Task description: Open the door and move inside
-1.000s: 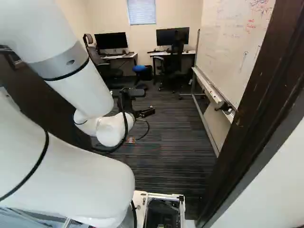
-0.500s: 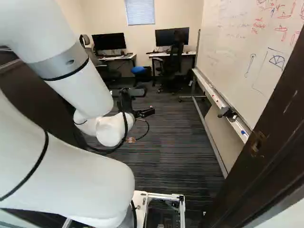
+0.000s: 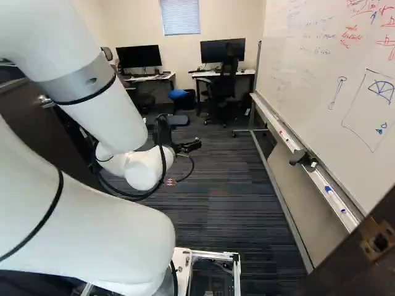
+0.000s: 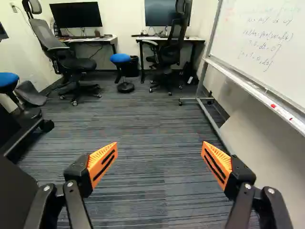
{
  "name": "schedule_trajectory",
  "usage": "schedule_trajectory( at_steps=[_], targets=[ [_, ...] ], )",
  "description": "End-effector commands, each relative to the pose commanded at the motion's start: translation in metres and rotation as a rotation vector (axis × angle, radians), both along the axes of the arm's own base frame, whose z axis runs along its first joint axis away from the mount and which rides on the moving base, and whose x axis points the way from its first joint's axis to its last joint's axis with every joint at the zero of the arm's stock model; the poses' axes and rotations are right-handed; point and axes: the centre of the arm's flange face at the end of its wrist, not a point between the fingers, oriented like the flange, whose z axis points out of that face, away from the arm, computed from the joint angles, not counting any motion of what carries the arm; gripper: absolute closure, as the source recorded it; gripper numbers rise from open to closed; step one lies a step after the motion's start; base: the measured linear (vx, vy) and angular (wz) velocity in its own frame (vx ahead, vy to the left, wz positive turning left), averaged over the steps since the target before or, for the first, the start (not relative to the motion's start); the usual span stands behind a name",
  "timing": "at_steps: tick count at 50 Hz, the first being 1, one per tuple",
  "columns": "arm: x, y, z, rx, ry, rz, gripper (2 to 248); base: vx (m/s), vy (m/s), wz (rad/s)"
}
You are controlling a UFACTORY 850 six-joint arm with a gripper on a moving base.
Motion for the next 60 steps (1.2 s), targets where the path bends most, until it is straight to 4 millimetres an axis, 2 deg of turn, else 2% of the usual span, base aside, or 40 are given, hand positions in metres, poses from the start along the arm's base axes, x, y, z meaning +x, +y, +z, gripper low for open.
schedule_trajectory(
  at_steps=[31, 60],
  targets=[
    [0.0, 0.0, 0.0, 0.0, 0.0, 0.0, 3, 0.265, 0.047, -0.005],
    [0.0, 0.0, 0.0, 0.0, 0.0, 0.0, 3, 0.216, 0.008, -0.003]
  ],
)
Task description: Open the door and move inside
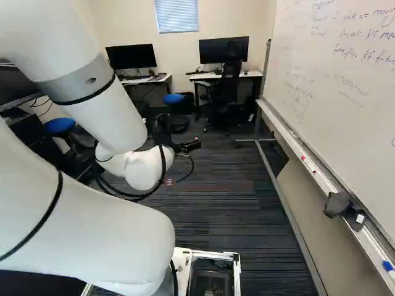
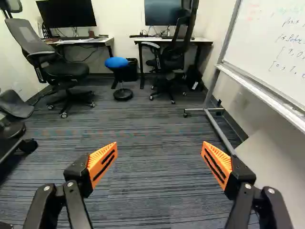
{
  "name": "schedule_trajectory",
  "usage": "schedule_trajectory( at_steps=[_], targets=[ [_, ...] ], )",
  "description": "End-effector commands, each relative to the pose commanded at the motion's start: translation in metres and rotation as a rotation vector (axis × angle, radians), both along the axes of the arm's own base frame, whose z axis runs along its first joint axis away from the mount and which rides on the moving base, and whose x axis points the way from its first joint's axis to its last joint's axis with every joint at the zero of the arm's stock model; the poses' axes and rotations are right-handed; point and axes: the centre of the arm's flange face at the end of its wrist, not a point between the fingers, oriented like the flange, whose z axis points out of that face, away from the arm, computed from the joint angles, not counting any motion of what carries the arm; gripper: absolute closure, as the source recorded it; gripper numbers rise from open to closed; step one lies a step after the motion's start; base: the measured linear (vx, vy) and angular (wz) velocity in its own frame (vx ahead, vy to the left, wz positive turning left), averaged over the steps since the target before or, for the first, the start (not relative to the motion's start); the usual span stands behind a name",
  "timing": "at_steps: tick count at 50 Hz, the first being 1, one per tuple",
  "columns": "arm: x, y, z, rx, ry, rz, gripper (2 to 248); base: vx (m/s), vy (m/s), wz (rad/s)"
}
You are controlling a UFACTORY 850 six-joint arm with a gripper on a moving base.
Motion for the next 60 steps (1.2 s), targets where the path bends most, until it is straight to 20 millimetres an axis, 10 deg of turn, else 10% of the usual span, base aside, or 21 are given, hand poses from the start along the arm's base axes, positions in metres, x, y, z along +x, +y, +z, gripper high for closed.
schedule_trajectory(
  at_steps=[60],
  targets=[
    [0.0, 0.0, 0.0, 0.0, 0.0, 0.0, 3, 0.221, 0.006, -0.012]
  ],
)
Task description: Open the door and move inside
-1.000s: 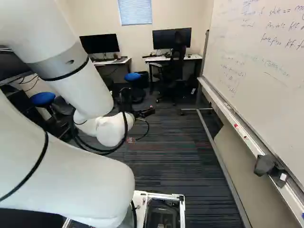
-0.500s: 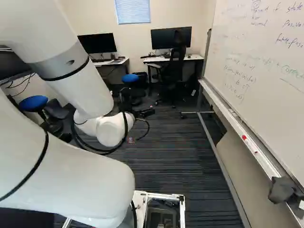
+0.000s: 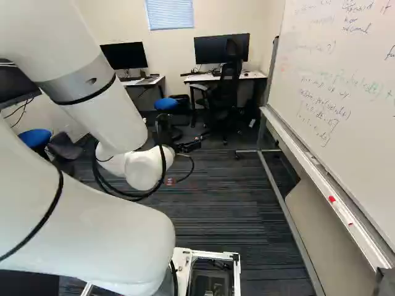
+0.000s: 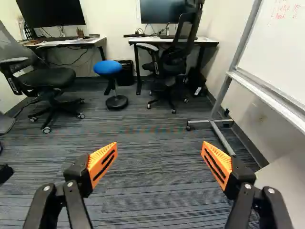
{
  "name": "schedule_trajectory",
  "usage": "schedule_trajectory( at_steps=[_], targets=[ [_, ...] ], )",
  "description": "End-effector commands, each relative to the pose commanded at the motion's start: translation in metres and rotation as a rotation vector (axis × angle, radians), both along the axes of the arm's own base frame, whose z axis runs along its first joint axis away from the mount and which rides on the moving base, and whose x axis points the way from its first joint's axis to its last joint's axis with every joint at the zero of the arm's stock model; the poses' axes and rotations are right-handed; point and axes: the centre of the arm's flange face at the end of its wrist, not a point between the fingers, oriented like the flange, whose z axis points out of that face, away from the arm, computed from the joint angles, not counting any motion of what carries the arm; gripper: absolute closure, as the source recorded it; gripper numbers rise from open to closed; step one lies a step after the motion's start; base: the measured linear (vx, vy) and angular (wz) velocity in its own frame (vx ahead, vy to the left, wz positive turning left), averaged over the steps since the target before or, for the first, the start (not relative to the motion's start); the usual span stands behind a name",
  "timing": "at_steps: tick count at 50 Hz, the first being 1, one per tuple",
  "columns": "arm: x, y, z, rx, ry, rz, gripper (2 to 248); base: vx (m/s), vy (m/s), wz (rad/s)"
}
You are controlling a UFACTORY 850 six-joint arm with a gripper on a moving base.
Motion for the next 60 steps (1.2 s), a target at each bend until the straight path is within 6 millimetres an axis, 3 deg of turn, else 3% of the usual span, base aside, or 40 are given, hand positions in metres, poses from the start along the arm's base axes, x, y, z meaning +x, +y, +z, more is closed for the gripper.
schedule_trajectory(
  at_steps=[60],
  targets=[
    [0.0, 0.0, 0.0, 0.0, 0.0, 0.0, 3, 0.213, 0.007, -0.005]
  ],
)
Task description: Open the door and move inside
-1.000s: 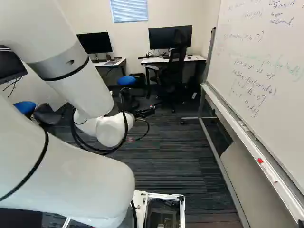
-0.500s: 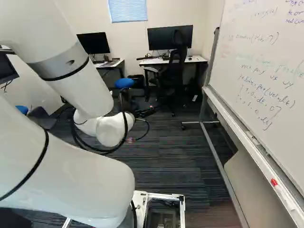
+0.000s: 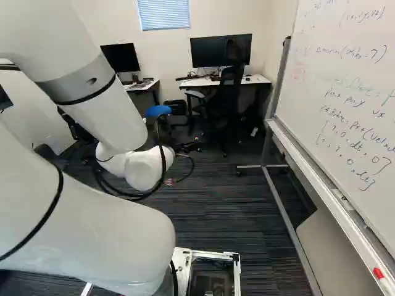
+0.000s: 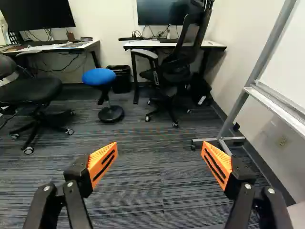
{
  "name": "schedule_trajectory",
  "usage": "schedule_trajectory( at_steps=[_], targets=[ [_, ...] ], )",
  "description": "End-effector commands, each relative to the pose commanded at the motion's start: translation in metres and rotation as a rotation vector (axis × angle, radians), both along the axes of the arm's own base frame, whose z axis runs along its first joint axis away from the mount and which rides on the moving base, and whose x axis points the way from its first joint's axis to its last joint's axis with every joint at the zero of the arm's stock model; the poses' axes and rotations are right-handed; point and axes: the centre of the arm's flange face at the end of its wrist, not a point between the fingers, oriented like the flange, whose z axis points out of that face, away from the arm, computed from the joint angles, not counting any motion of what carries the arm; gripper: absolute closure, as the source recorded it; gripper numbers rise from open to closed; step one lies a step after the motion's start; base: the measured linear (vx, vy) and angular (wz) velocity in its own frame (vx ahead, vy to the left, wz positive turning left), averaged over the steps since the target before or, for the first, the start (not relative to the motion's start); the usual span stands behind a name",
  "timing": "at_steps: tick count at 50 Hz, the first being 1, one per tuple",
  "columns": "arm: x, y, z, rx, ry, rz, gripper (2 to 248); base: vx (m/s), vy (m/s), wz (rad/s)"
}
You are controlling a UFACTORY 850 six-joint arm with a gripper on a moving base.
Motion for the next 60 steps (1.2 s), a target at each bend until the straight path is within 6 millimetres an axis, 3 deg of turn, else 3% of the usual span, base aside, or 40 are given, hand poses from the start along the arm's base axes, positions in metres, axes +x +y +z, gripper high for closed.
schedule_trajectory(
  at_steps=[41, 60],
  targets=[
    [0.0, 0.0, 0.0, 0.0, 0.0, 0.0, 3, 0.185, 0.004, -0.011],
    [0.0, 0.0, 0.0, 0.0, 0.0, 0.0, 3, 0.016, 0.001, -0.001]
  ],
)
